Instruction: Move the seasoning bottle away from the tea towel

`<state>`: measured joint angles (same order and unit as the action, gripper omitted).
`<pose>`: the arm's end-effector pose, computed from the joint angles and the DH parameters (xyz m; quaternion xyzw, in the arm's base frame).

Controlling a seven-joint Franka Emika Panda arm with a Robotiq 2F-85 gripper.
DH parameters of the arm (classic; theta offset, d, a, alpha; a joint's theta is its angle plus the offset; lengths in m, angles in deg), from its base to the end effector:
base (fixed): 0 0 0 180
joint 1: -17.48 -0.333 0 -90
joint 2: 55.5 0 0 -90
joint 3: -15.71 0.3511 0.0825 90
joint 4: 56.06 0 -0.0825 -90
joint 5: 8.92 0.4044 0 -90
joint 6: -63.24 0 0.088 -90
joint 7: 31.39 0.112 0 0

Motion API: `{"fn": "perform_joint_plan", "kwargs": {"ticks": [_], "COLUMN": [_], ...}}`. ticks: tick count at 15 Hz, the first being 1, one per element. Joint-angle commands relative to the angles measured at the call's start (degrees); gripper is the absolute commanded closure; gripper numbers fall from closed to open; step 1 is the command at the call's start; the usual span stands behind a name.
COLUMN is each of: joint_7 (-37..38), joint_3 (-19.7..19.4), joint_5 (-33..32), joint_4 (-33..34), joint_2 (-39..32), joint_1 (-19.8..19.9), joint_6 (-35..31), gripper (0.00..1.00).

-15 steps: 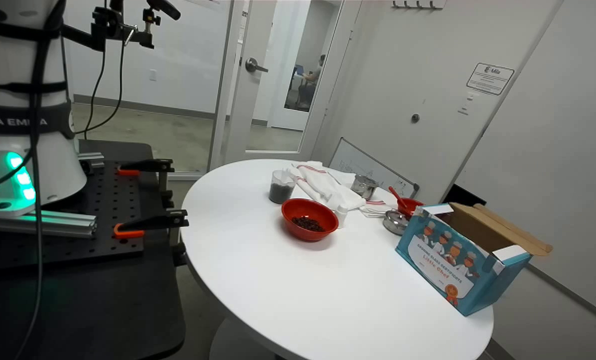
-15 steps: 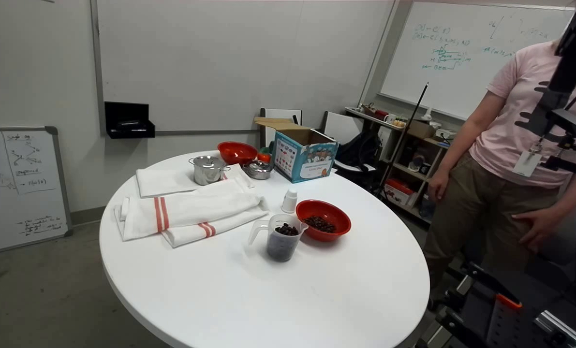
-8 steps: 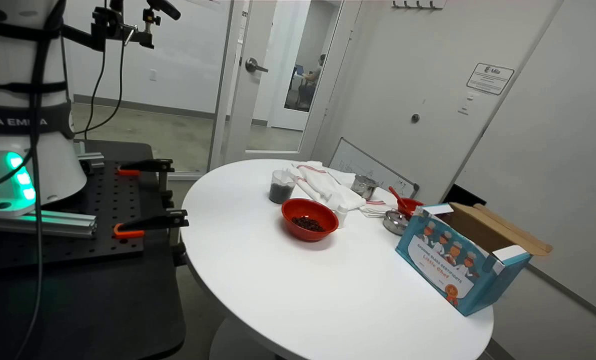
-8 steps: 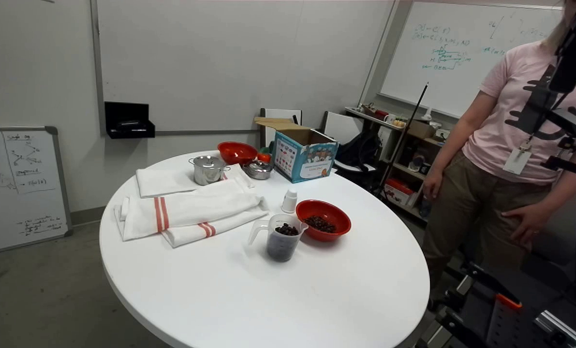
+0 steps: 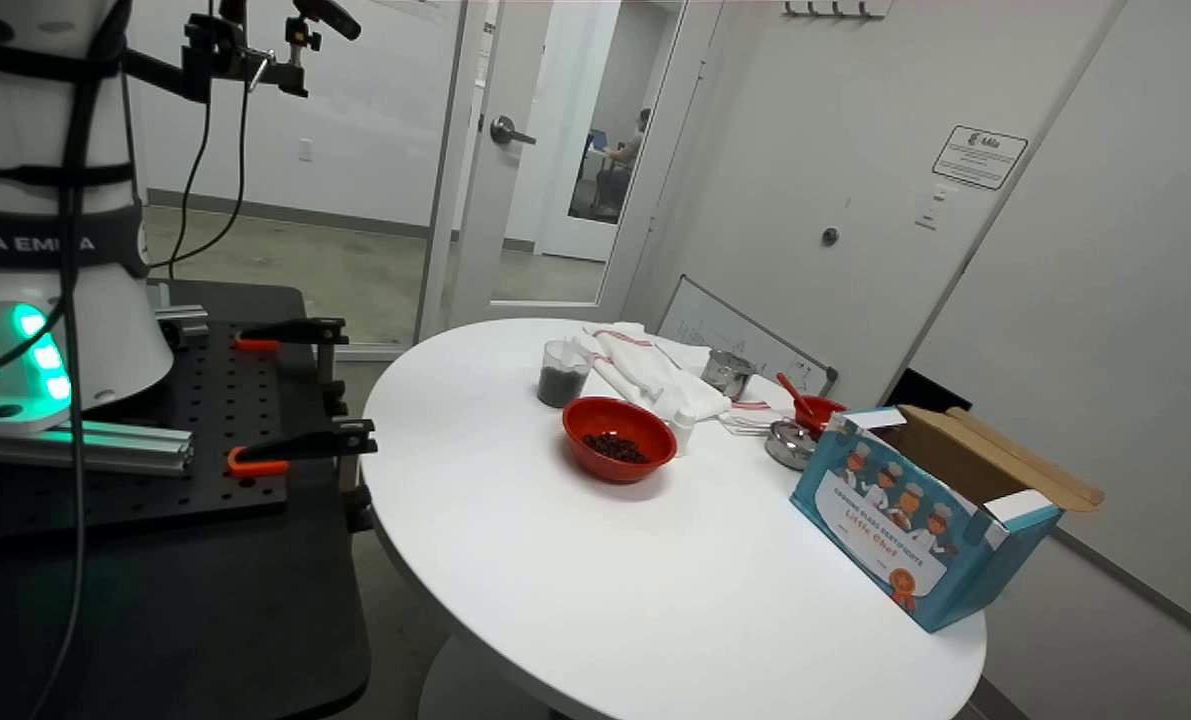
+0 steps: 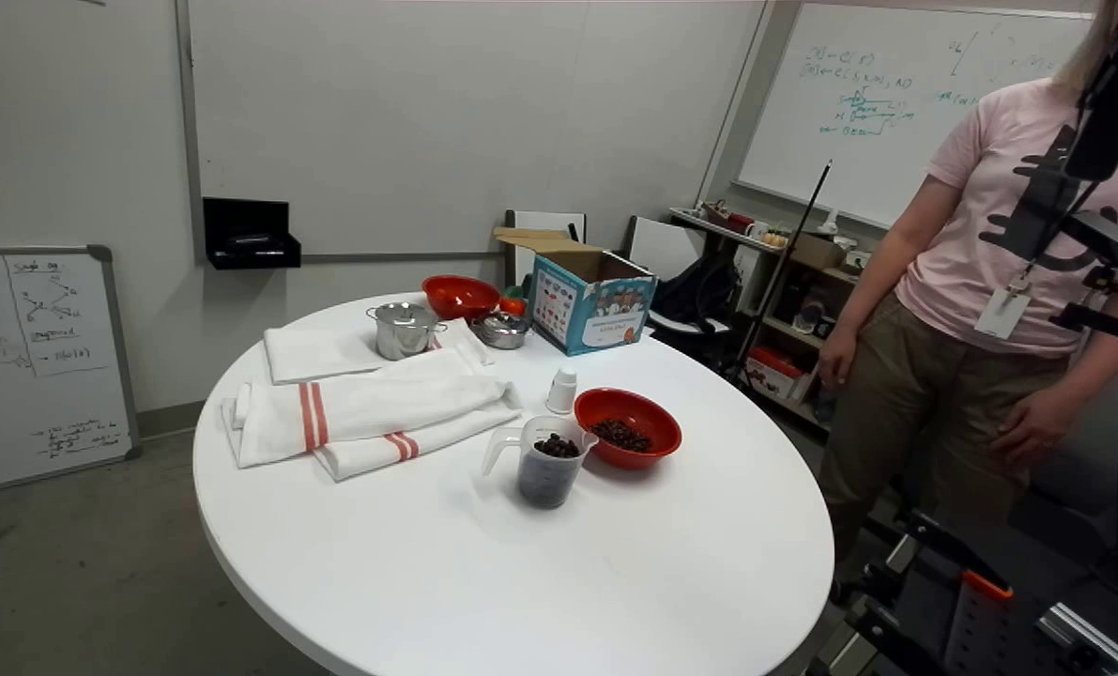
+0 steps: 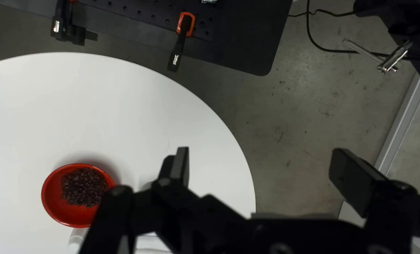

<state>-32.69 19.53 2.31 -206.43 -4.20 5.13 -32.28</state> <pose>0.2548 0.0978 0.5178 -0.9890 -0.1259 0.0391 0.0670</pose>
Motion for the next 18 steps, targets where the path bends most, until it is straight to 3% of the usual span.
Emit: {"fn": "perform_joint_plan", "kwargs": {"ticks": [1,6,15,16,18], "joint_7": [-0.71,0.86,11.59,9.39,10.74], "joint_3": [0.81,1.78,11.0,8.62,9.57], "joint_5": [0.59,0.09,-4.39,-2.63,-3.87], "joint_4": [0.14,0.03,9.15,5.05,7.13], "joint_2": [0.01,0.12,-13.89,-8.51,-11.85], "joint_1": [1.16,1.86,6.6,4.23,4.92], "joint_6": [0.27,-0.96,-19.5,-17.62,-19.03], "gripper": [0.0,0.0,0.0,0.0,0.0]}}
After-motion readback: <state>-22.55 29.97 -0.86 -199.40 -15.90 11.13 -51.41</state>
